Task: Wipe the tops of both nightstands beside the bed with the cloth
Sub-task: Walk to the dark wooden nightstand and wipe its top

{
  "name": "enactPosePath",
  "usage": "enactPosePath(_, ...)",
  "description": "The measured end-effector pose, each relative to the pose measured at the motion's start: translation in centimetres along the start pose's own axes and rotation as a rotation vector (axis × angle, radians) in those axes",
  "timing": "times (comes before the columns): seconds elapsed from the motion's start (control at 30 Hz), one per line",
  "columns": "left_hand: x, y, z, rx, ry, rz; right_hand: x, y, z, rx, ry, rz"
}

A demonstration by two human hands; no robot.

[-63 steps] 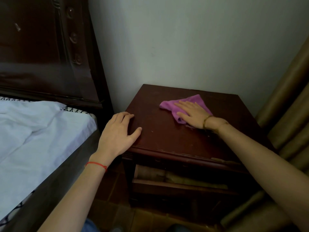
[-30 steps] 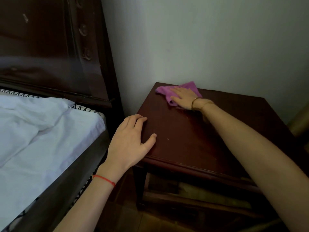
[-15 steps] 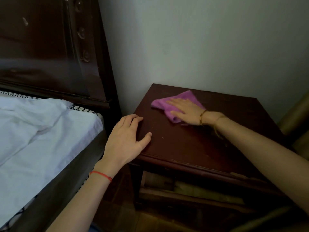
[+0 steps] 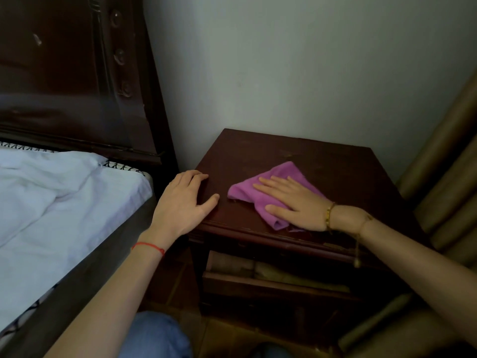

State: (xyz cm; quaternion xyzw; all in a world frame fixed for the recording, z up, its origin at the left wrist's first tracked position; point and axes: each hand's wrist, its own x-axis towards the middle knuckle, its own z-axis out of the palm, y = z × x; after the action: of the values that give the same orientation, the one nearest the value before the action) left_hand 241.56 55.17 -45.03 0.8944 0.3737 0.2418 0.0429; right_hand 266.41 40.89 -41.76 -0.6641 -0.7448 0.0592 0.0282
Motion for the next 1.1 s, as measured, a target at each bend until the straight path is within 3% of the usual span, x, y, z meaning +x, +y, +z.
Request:
enactPosePath(0.2,-0.2,0.4,-0.4,0.010,-0.038,0.001,-2.0,7.0,-0.9,-0.073,0.021,0.415)
enactPosePath(0.47,0.0,1.1,-1.0,-0.024,-0.064,-0.033,-5.4,0.8,0.7,-0.001,0.052,0.158)
enactPosePath(0.57,0.2,2.2,-0.8,-0.042,-0.069,-0.010,-7.3,3.0,0.3,0.021,0.049,0.220)
enactPosePath(0.67,0.8,3.4,-0.3,-0.069,-0.067,0.029,-7.9,6.8,-0.7,0.012,0.061,0.424)
enactPosePath(0.83,2.7,4.3,0.8,-0.065,-0.065,0.084,-3.8,11.2,-1.3,-0.023,0.104,0.586)
enactPosePath(0.97,4.0,4.1,1.5,-0.060,-0.066,0.089,1.5,12.2,-1.5,-0.005,0.134,0.554)
enactPosePath(1.1,4.4,4.0,1.8,-0.059,-0.055,0.074,4.6,9.8,-1.2,0.097,0.198,0.397)
